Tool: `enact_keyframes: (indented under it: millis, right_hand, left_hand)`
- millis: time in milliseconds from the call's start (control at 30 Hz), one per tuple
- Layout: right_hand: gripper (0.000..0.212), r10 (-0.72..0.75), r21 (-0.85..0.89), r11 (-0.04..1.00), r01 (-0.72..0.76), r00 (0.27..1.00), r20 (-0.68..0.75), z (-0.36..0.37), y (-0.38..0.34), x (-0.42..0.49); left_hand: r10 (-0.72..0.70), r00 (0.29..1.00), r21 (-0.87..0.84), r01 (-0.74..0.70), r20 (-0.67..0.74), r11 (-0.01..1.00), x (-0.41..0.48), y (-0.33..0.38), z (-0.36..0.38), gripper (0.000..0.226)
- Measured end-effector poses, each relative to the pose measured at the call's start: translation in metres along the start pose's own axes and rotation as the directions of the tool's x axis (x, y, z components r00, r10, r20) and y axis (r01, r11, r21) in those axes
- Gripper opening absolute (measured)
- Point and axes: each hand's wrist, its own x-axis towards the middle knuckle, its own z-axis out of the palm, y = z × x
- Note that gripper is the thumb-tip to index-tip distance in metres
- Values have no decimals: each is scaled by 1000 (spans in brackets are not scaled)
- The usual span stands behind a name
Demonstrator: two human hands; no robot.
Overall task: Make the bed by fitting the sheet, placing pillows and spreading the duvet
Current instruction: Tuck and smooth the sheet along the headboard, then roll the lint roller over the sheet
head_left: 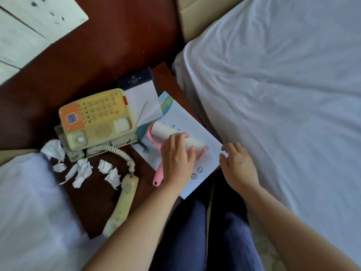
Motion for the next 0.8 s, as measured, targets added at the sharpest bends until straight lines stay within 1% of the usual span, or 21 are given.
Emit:
enact_keyframes:
  millis: [67, 100, 133, 167, 200, 233, 300, 367, 433, 467, 533, 567, 600, 633, 700, 733, 800]
  right_hand:
    - [18, 109, 177, 977, -120, 991, 72, 20, -18, -20]
    - [19, 162, 246, 952, -185, 981, 110, 30, -26, -28]
    - [21, 212, 305, 919, -250, 966, 151, 39, -35, -34]
    - [22, 253, 355, 882, -309, 947, 196, 47, -44, -38]
    - [24, 280, 398, 845, -358, 929, 242, 56, -52, -42]
    - [25, 290, 436, 810, -392, 914, 284, 64, -61, -44]
    - [29, 290, 506, 742, -440, 891, 348, 82, -76, -44]
    - [35, 293, 567, 667, -484, 870, 397, 97, -91, -40]
    - [38, 297, 625, 584, -518, 853, 430, 108, -104, -33]
    - [35, 299, 658, 538, -528, 849, 437, 113, -110, -28]
    - [23, 313, 724, 450, -523, 852, 421, 119, -121, -20]
    - [21, 334, 751, 416, -512, 855, 398, 120, -126, -17]
    - [23, 351, 775, 387, -501, 857, 379, 121, -131, -13]
    - [25, 353, 789, 372, -488, 861, 366, 120, -134, -11]
    - [29, 343, 799, 387, -460, 876, 338, 114, -139, -8]
    - [27, 340, 811, 386, -440, 885, 319, 110, -139, -7]
    - [22, 345, 853, 328, -406, 892, 292, 98, -138, -8]
  left_hand:
    - [-137, 989, -19, 136, -52, 991, -24, -26, -12, 30]
    - [-205, 977, -43, 203, -61, 978, -34, -38, -16, 31]
    - [-265, 963, -76, 261, -40, 962, -42, -50, -20, 34]
    - [-317, 948, -112, 317, 21, 942, -49, -59, -24, 37]
    - [-356, 927, -133, 370, 121, 919, -53, -68, -27, 41]
    - [-368, 902, -115, 400, 226, 909, -57, -76, -28, 44]
    - [-317, 871, -28, 352, 375, 935, -63, -92, -26, 45]
    - [-268, 861, -23, 307, 433, 951, -65, -104, -23, 45]
    - [-250, 871, -54, 299, 422, 953, -63, -109, -23, 44]
    - [-235, 884, -47, 277, 403, 960, -62, -113, -23, 45]
    - [-172, 920, 4, 183, 352, 983, -63, -117, -24, 44]
    - [-111, 930, 54, 98, 351, 994, -64, -120, -23, 44]
    - [-68, 924, 106, 29, 377, 994, -65, -123, -22, 46]
    - [-71, 903, 132, 15, 424, 991, -65, -123, -23, 46]
    - [-60, 888, 162, -16, 456, 987, -66, -123, -23, 41]
    - [-79, 874, 162, 1, 479, 987, -65, -120, -23, 42]
    - [-136, 841, 188, 42, 523, 981, -62, -118, -23, 45]
